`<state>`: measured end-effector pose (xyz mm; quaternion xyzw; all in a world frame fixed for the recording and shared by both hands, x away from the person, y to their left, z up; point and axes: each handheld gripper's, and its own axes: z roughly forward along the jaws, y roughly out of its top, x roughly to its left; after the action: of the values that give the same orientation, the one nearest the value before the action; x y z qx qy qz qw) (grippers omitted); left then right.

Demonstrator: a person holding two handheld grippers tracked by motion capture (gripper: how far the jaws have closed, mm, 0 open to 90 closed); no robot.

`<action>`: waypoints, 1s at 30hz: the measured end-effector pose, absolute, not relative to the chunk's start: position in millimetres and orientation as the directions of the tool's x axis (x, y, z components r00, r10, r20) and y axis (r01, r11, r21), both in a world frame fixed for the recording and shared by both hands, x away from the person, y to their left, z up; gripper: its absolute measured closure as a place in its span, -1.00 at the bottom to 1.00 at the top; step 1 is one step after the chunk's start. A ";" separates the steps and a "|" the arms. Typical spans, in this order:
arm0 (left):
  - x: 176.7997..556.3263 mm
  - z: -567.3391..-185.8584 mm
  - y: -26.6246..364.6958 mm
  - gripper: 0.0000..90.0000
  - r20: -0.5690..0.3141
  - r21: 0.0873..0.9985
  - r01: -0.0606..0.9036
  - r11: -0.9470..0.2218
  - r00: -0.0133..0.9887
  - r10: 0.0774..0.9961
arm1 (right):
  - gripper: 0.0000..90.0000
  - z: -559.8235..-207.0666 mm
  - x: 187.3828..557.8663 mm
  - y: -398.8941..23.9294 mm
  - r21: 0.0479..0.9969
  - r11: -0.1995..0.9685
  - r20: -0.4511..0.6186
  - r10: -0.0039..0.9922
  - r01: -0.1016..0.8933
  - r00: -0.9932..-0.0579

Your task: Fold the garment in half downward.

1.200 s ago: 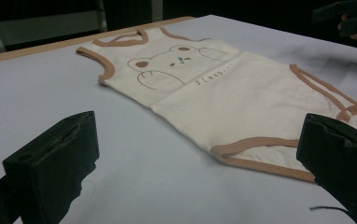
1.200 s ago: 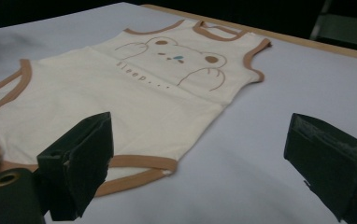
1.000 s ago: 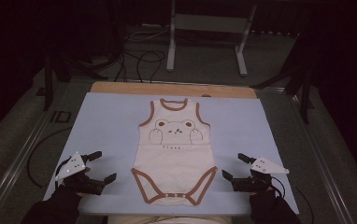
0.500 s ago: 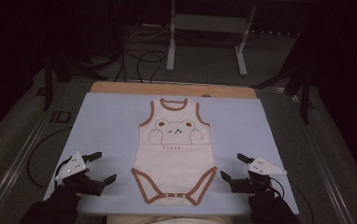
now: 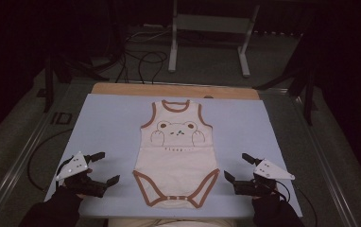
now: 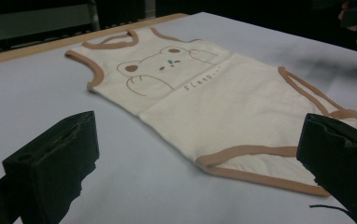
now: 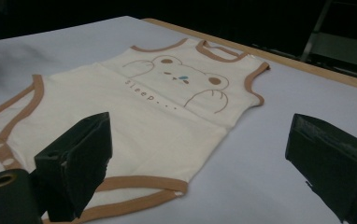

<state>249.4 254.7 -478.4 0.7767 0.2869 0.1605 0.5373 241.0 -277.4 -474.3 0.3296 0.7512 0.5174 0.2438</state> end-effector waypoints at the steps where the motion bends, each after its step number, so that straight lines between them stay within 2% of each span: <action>1: 249.7 -476.7 254.4 -1.00 -0.058 0.926 0.273 -0.260 0.785 0.617 | -0.84 -471.9 240.3 -276.9 0.939 0.242 -0.021 0.748 0.243 -0.664; 16: 262.0 -454.9 249.2 -1.00 -0.051 0.928 0.264 -0.263 0.788 0.613 | -0.84 -435.8 253.3 -264.2 0.947 0.259 -0.064 0.731 0.189 -0.679; 30: 281.8 -444.5 235.6 -1.00 -0.049 0.923 0.262 -0.280 0.805 0.592 | -0.83 -426.2 281.2 -248.6 0.948 0.279 -0.096 0.712 0.155 -0.696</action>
<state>281.8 235.6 -444.5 0.7851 0.2720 0.1539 0.5348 281.2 -248.6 -426.2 0.2871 0.7548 0.5274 0.2640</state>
